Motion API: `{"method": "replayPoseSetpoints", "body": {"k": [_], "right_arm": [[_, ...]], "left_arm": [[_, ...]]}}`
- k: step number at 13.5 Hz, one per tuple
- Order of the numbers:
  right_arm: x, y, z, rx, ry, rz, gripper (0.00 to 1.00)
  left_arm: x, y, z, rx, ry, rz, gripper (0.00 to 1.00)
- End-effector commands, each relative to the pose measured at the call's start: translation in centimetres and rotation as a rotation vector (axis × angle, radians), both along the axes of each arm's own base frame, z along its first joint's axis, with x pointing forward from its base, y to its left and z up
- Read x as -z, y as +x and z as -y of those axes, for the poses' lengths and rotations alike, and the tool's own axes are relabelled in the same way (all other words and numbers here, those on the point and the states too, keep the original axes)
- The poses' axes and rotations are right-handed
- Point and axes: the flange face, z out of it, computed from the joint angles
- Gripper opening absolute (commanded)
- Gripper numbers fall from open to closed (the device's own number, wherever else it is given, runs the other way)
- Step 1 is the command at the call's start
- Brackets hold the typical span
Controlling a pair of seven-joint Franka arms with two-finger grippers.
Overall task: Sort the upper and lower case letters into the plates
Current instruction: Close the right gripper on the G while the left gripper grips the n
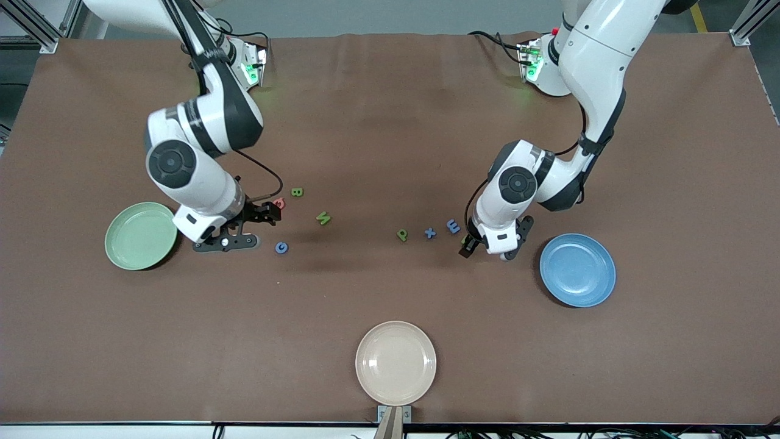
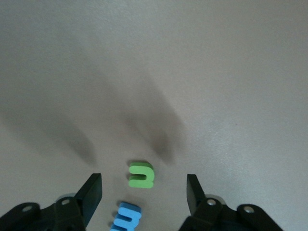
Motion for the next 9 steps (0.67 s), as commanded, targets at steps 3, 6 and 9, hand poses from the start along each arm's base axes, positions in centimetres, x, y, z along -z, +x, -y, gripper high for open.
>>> {"method": "replayPoseSetpoints", "body": {"k": [3,6,9], "right_arm": [[6.7,-0.7,0.4,0.02,-0.012,-0.033,1.0],[9.3,0.0,0.2,0.037,-0.004,-0.016,1.0],[11.6,0.7,-0.6,0.149,0.011,-0.036,1.0]], "left_arm": [[1.5,-0.2,1.2,0.01,0.024,0.002,0.7],[1.8,-0.1,1.0,0.011,0.027,0.001,0.64],[2.3,0.2,1.1,0.009,0.027,-0.002,0.57]]}}
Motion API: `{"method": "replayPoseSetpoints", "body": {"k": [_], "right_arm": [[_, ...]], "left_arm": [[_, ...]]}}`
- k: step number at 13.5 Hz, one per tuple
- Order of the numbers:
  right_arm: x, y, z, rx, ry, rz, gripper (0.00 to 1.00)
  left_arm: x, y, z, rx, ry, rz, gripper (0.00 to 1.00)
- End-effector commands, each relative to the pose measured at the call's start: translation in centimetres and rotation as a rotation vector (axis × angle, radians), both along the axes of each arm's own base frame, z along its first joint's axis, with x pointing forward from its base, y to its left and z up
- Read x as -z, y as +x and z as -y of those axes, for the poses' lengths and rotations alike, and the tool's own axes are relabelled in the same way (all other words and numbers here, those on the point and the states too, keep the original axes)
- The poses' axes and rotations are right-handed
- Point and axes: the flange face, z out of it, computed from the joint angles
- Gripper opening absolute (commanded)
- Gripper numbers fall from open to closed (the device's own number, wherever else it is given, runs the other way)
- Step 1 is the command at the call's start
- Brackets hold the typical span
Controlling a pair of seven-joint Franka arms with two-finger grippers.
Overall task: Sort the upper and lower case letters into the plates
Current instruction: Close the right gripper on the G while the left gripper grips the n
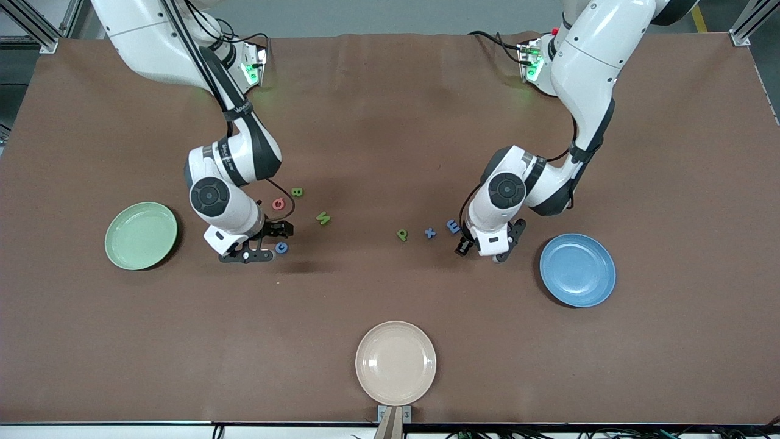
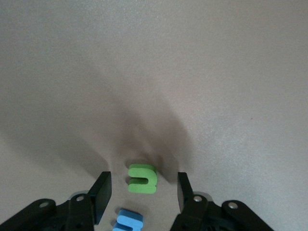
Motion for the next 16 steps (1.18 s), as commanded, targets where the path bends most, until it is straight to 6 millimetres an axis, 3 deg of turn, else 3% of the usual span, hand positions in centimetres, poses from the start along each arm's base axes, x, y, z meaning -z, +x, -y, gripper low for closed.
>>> {"method": "replayPoseSetpoints", "body": {"k": [1,3,5,8,10,13,15,16], "right_arm": [[1.9,0.9,-0.7,0.059,0.015,-0.001,0.99],[3.4,1.1,-0.6,0.062,0.018,0.015,0.99],[3.8,1.5,-0.8,0.07,0.021,0.023,0.92],[4.1,1.5,-0.9,0.084,0.019,0.019,0.77],[4.7,1.3,-0.9,0.082,0.015,0.01,0.69],[4.9,1.1,-1.4,0.074,0.015,0.009,0.61],[5.1,1.1,-1.4,0.074,0.014,0.007,0.57],[5.1,1.1,-1.4,0.075,0.014,0.009,0.54]], "left_arm": [[0.5,0.5,0.4,-0.009,0.009,0.011,0.56],[0.8,0.7,0.2,-0.014,0.012,0.008,0.48],[0.9,1.1,0.2,-0.02,0.007,0.011,0.37],[0.2,1.8,-0.1,-0.029,0.005,0.02,0.01],[-2.2,3.0,-1.9,-0.017,0.051,0.041,0.01],[-6.6,5.4,-6.1,0.064,0.197,-0.006,0.0],[-8.7,6.9,-11.7,0.141,0.209,-0.035,0.0],[-8.7,7.1,-14.1,0.179,0.213,-0.06,0.0]]}}
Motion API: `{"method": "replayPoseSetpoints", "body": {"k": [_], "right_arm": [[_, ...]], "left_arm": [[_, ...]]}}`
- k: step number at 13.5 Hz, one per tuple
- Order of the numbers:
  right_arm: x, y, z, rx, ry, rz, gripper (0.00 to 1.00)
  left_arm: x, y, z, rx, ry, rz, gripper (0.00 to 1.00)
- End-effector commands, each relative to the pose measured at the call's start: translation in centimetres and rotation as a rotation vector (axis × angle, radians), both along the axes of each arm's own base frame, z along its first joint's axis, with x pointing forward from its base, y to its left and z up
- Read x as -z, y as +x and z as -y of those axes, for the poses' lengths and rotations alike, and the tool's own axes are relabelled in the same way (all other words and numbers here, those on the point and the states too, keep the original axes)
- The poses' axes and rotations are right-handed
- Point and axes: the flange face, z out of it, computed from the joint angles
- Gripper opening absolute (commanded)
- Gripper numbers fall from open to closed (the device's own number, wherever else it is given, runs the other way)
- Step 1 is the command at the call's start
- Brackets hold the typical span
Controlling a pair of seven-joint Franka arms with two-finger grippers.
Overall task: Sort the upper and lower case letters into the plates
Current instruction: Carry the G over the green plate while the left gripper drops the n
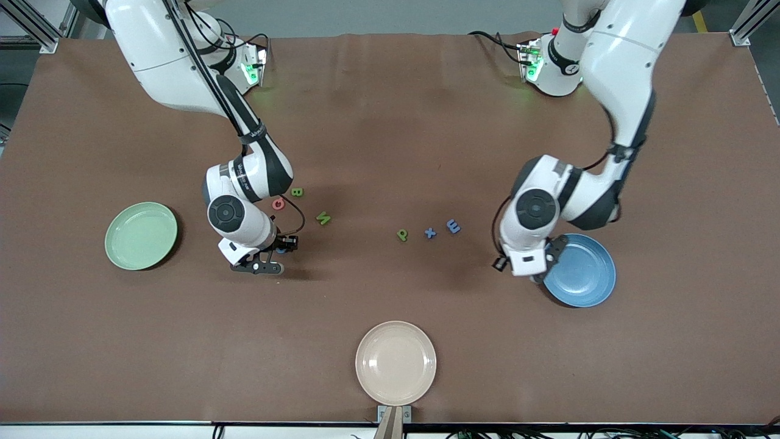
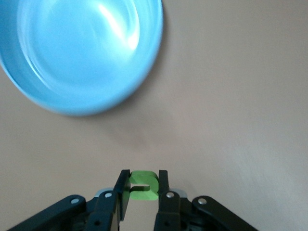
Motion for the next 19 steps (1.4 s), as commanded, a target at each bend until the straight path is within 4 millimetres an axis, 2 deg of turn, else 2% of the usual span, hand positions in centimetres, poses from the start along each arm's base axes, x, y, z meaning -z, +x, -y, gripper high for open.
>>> {"method": "replayPoseSetpoints", "body": {"k": [1,4,8,9,10,11,12,14,15,16,17,18,19], "right_arm": [[0.4,0.1,-0.3,0.015,0.008,0.001,0.51],[0.5,0.2,-0.2,0.015,0.007,0.002,0.38],[0.4,0.2,-0.3,0.012,0.009,0.006,0.26],[0.1,0.2,-0.3,0.013,0.009,0.006,0.25],[-0.9,0.8,-0.1,0.016,0.014,0.017,0.25],[-3.1,1.2,0.3,0.01,0.02,0.038,0.25],[-5.6,1.4,1.6,0.01,0.01,0.017,0.25],[-10.2,1.5,6.1,-0.034,0.006,-0.041,0.25],[-11.8,1.3,9.0,-0.054,0.013,-0.059,0.25],[-13.1,1.1,12.5,-0.078,0.022,-0.064,0.25],[-13.9,0.9,16.4,-0.123,0.025,-0.059,0.25],[-14.0,0.6,21.3,-0.174,0.03,-0.055,0.25],[-13.8,0.1,24.6,-0.2,0.023,-0.058,0.25]], "left_arm": [[-0.4,0.5,-6.8,0.087,0.018,-0.061,0.0],[1.5,1.7,-14.0,0.091,0.007,-0.092,0.0],[5.1,1.2,-18.1,0.124,0.0,-0.146,0.07],[5.4,1.2,-18.7,0.116,-0.001,-0.147,0.19],[5.8,1.2,-18.8,0.113,-0.002,-0.15,0.58],[5.7,1.3,-18.6,0.106,-0.003,-0.147,1.0],[5.3,1.4,-18.5,0.098,-0.005,-0.139,1.0],[4.4,1.6,-18.2,0.095,-0.007,-0.13,1.0],[3.2,1.7,-17.6,0.097,-0.009,-0.115,1.0],[2.1,1.6,-16.2,0.088,-0.014,-0.107,1.0],[1.0,1.2,-13.8,0.064,-0.025,-0.11,1.0],[0.6,0.4,-10.7,0.04,-0.034,-0.125,1.0],[0.4,-0.3,-7.7,0.027,-0.049,-0.123,1.0]]}}
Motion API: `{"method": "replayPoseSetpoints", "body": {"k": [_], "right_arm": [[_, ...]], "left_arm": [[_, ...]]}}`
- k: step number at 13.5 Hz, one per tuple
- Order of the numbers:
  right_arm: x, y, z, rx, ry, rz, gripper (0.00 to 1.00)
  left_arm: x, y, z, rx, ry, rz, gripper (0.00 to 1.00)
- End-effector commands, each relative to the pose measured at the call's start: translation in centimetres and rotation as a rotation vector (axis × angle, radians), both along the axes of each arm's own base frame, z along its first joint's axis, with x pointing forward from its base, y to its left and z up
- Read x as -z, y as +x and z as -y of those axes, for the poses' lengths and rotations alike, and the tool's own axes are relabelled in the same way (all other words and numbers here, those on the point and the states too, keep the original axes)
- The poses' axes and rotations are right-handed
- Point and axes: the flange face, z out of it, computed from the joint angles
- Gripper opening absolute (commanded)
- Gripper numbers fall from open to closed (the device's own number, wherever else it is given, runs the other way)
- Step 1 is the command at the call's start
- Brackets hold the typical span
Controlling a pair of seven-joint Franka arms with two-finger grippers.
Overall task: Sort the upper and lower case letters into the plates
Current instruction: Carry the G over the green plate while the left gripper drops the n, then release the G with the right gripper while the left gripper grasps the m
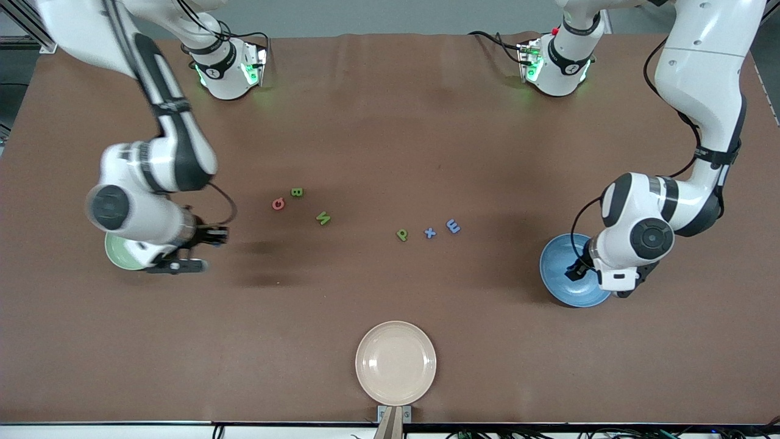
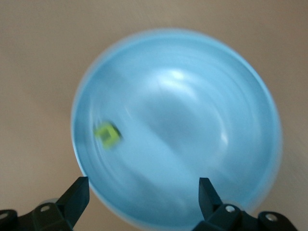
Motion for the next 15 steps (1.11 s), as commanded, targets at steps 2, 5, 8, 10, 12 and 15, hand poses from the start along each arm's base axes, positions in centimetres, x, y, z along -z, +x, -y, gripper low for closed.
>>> {"method": "replayPoseSetpoints", "body": {"k": [2,5,8,10,12,15], "right_arm": [[1.5,-3.2,12.3,-0.087,-0.013,-0.003,0.25],[4.8,-5.6,18.1,-0.151,-0.013,0.083,0.26],[8.8,-6.7,19.2,-0.149,-0.015,0.097,0.27],[10.5,-7.1,19.1,-0.15,-0.014,0.098,0.28],[12.4,-7.5,19.1,-0.147,-0.004,0.074,0.28],[13.1,-7.6,19.1,-0.145,-0.002,0.067,0.3]], "left_arm": [[-1.5,-3.1,9.9,-0.048,-0.032,-0.004,1.0],[-0.5,-5.6,16.5,-0.044,-0.059,0.036,0.99],[2.6,-8.5,21.7,-0.075,-0.107,0.091,0.97],[3.6,-8.9,23.3,-0.107,-0.137,0.136,0.92],[5.0,-10.0,25.0,-0.086,-0.122,0.156,0.86],[5.8,-10.4,25.2,-0.084,-0.104,0.162,0.75]]}}
